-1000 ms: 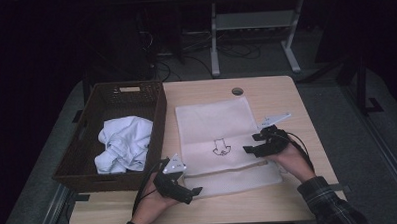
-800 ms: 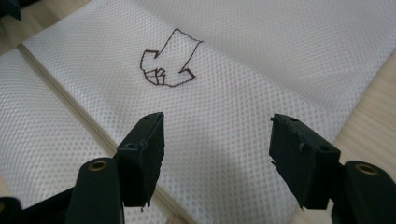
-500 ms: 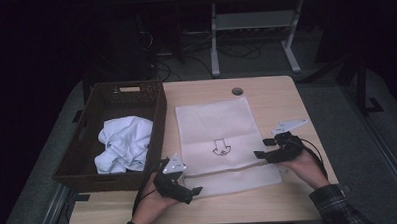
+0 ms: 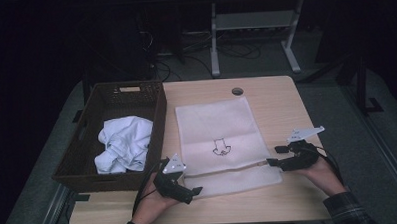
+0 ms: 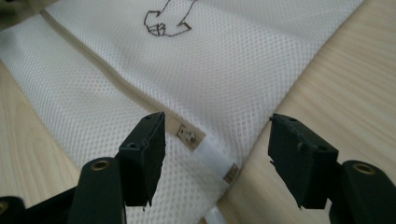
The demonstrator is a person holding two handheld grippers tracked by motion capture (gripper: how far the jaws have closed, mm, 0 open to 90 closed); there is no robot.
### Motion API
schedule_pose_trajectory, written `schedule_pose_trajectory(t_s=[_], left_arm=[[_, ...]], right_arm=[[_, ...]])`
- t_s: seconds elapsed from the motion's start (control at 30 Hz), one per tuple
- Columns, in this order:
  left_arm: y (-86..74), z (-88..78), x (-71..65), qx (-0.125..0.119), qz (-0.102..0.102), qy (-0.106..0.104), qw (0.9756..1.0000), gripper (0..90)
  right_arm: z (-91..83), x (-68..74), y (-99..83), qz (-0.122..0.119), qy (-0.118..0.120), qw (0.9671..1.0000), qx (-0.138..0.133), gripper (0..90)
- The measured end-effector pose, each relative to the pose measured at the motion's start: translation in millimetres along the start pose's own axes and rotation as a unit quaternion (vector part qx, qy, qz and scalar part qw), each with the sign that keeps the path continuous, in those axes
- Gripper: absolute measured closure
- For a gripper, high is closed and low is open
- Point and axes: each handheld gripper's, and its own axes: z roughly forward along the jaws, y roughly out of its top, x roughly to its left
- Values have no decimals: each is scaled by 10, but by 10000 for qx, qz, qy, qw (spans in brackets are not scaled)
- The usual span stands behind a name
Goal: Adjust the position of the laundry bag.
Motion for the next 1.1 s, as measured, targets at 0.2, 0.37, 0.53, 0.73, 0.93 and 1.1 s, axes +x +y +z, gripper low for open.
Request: schedule_pose_trajectory(t_s=[0.2, 0.37, 0.53, 0.73, 0.93, 1.1], left_arm=[[0, 5, 0, 23, 13, 2, 10000, 3], [-3, 11, -3, 11, -3, -4, 10000, 3], [-3, 13, -3, 26, 5, -13, 10000, 3], [-2, 17, -7, 47, 23, -16, 10000, 3], [-3, 23, -8, 48, 11, -7, 10000, 3], [-3, 29, -11, 52, 6, -1, 10000, 3]], right_arm=[[10, -50, -90, -48, 103, 9999, 95, 365], [61, -73, -121, -131, 237, 9995, 176, 374], [120, -73, -143, -279, 342, 9986, 283, 386], [182, -66, -165, -449, 322, 9975, 429, 406], [209, -53, -179, -574, 237, 9972, 415, 459], [204, -38, -197, -583, 119, 9976, 345, 546]])
